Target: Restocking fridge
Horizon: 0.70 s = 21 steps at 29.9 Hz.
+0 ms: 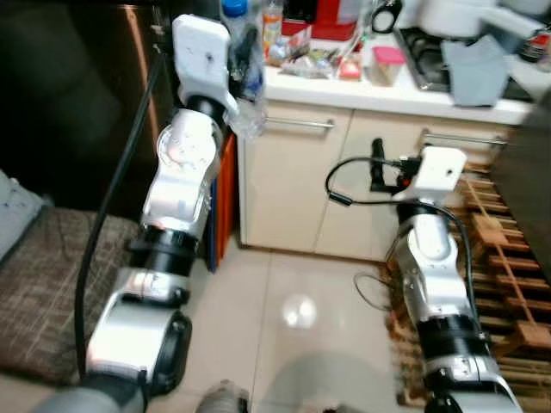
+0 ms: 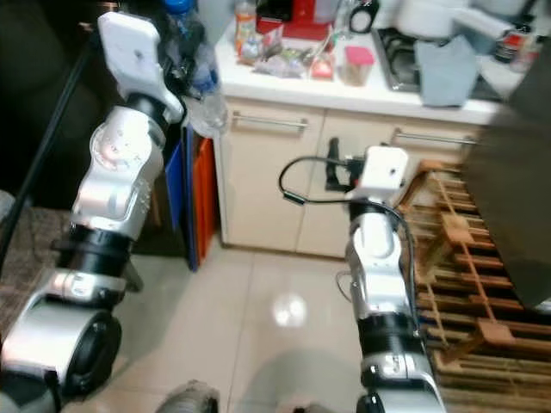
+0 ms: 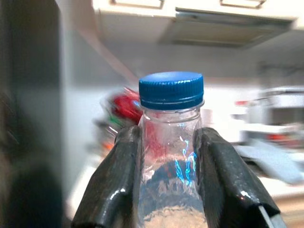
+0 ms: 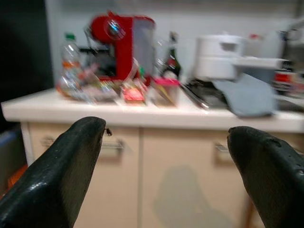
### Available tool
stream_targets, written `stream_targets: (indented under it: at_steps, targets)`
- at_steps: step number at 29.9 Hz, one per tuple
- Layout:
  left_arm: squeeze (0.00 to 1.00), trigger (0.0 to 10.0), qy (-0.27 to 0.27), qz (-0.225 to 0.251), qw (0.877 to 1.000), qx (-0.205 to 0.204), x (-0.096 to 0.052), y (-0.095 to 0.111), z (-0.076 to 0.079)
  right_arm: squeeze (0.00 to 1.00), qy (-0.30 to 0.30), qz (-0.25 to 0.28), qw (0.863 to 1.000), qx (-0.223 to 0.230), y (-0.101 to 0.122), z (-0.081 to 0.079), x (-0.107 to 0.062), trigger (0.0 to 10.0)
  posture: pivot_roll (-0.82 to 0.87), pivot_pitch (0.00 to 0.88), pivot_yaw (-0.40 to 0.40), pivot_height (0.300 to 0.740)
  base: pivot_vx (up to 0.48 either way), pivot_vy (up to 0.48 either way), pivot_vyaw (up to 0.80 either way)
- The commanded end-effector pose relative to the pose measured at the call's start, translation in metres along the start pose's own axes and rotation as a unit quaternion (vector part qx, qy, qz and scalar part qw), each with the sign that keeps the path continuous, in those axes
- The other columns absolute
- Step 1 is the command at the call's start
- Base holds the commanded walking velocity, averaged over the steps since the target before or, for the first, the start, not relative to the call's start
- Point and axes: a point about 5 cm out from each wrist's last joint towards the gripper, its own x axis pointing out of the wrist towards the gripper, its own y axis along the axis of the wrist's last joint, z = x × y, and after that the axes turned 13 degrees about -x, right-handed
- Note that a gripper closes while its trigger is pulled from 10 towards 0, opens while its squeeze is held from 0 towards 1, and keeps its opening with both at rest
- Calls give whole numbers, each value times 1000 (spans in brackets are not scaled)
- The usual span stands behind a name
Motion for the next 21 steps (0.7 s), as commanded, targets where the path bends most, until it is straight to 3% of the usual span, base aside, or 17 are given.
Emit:
stream_targets:
  at_steps: [1,7,21]
  targets:
    - [0,10000,-5,4,1000,-24,-6,0,6,0,10,-17,1000,0,-6,0,-1,10000,-23,0,-18,740,0,-469,0]
    - [0,10000,-21,-16,998,-51,-18,-18,23,0,33,-32,999,-22,-13,2,-5,10000,-36,0,-51,740,0,-468,0]
    - [0,10000,-47,-30,997,-53,-21,-23,34,0,56,-30,998,-27,-15,3,-8,10000,-64,0,-43,740,0,-466,0]
